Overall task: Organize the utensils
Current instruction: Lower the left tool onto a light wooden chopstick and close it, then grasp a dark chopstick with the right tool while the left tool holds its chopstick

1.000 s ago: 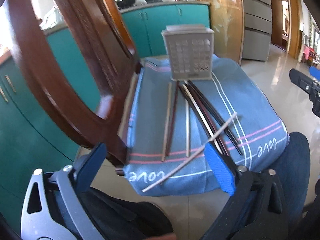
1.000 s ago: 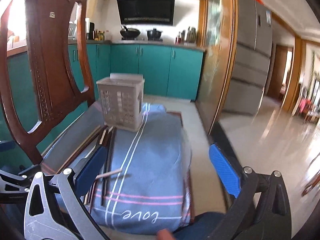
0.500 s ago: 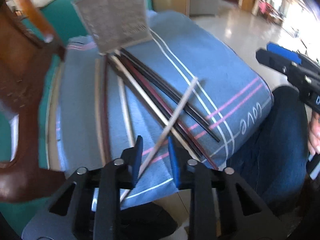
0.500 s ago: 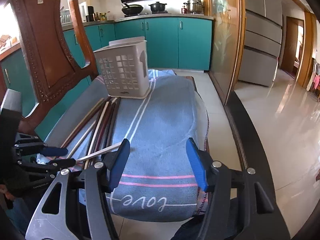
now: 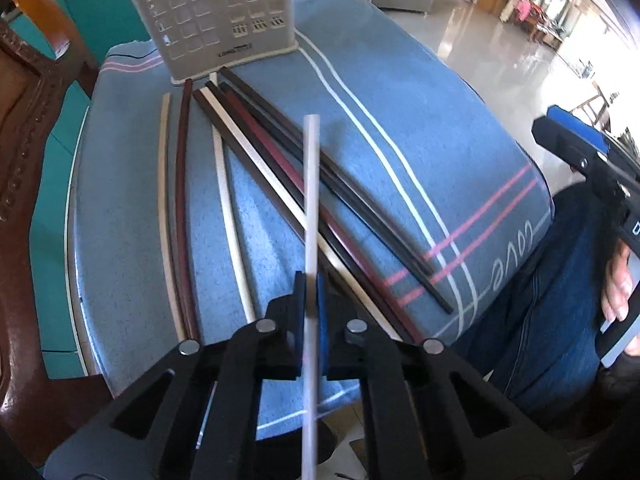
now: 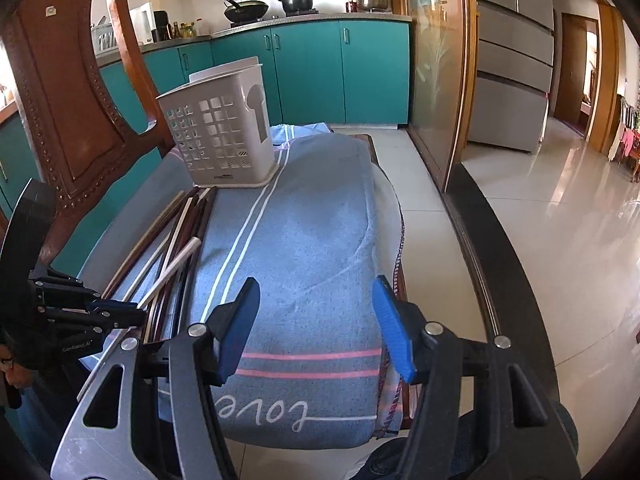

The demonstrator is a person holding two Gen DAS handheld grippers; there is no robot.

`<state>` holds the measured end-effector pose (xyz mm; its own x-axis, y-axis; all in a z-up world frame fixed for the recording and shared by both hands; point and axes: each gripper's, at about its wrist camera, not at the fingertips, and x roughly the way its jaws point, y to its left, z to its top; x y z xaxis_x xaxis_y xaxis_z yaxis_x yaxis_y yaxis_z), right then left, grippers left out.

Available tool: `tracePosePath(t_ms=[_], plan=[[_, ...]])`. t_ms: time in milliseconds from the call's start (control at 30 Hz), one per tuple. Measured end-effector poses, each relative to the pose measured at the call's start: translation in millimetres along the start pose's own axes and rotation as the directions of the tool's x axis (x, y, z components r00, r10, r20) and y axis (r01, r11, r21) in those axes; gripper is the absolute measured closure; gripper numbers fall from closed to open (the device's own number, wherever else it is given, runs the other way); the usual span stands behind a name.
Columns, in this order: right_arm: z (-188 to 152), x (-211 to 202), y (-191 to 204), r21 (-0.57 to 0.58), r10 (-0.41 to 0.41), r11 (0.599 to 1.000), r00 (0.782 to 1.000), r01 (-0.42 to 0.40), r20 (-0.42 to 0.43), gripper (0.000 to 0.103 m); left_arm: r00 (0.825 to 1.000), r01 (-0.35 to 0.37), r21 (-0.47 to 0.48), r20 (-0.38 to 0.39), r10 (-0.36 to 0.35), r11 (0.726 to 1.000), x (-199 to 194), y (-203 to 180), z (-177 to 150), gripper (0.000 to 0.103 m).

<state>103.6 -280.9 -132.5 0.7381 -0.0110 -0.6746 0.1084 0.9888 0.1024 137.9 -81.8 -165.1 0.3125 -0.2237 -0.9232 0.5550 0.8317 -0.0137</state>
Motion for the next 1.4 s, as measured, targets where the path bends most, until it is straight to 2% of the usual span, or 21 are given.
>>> tracePosePath(t_ms=[133,200,267,333,367,433,467,533,633,733,800,867,933,1033,1133,1233,1300,1400], plan=[[16,5,2,-0.013,0.021,1.0,1.0,-0.021,-0.019,0.044,0.998,0.023,-0.044,0.061,-0.021,0.999,-20,8,4,0.097],[26,13,4,-0.01,0.068,0.998,0.997,-0.068,-0.047,0.044,0.995,0.018,-0.074,0.104,-0.01,0.997,-33,18,10,0.097],[43,28,10,0.003,0.165,0.986,0.982,-0.166,-0.092,0.044,0.99,-0.002,-0.105,0.137,0.016,0.994,-40,29,17,0.097],[63,51,22,0.007,0.254,0.967,0.957,-0.256,-0.141,0.044,0.984,-0.018,-0.161,0.171,0.046,0.987,-44,46,30,0.097],[71,61,31,-0.012,0.269,0.961,0.95,-0.275,-0.157,0.053,0.983,-0.021,-0.189,0.178,0.055,0.982,-44,54,37,0.097],[81,79,50,-0.065,0.254,0.961,0.949,-0.27,-0.186,0.066,0.979,-0.029,-0.233,0.188,0.074,0.972,-41,69,52,0.097],[87,92,60,-0.08,0.256,0.957,0.942,-0.279,-0.215,0.069,0.979,-0.034,-0.247,0.188,0.083,0.968,-38,76,58,0.097],[93,115,77,-0.098,0.261,0.95,0.927,-0.296,-0.27,0.07,0.981,-0.06,-0.277,0.162,0.108,0.959,-24,85,72,0.097],[95,141,97,-0.134,0.244,0.945,0.916,-0.298,-0.317,0.07,0.982,-0.103,-0.294,0.121,0.144,0.95,-10,94,75,0.097],[92,154,109,-0.173,0.194,0.95,0.926,-0.26,-0.325,0.07,0.987,-0.118,-0.301,0.073,0.146,0.946,8,98,69,0.097],[87,159,109,-0.183,0.174,0.952,0.924,-0.246,-0.34,0.07,0.99,-0.121,-0.322,0.035,0.139,0.939,15,102,65,0.097],[82,165,109,-0.18,0.154,0.956,0.92,-0.23,-0.359,0.07,0.995,-0.092,-0.333,0.015,0.103,0.939,20,105,61,0.097],[80,166,107,-0.166,0.168,0.956,0.915,-0.242,-0.366,0.069,0.998,-0.07,-0.352,-0.016,0.068,0.933,27,107,54,0.097],[77,162,111,-0.217,0.14,0.948,0.919,-0.232,-0.368,0.07,0.998,-0.063,-0.348,-0.013,0.063,0.935,36,109,48,0.096],[70,152,116,-0.291,0.095,0.933,0.928,-0.209,-0.361,0.078,0.999,-0.035,-0.336,-0.004,0.035,0.941,35,102,43,0.096],[71,145,108,-0.287,0.101,0.931,0.915,-0.226,-0.391,0.087,1.0,0.017,-0.303,0.007,-0.015,0.953,40,87,43,0.096],[71,141,97,-0.276,0.104,0.933,0.908,-0.23,-0.407,0.089,0.999,0.055,-0.282,0.017,-0.052,0.958,42,76,43,0.096],[73,137,82,-0.277,0.095,0.934,0.904,-0.226,-0.418,0.089,0.998,0.059,-0.25,0.029,-0.053,0.966,46,63,45,0.096]])
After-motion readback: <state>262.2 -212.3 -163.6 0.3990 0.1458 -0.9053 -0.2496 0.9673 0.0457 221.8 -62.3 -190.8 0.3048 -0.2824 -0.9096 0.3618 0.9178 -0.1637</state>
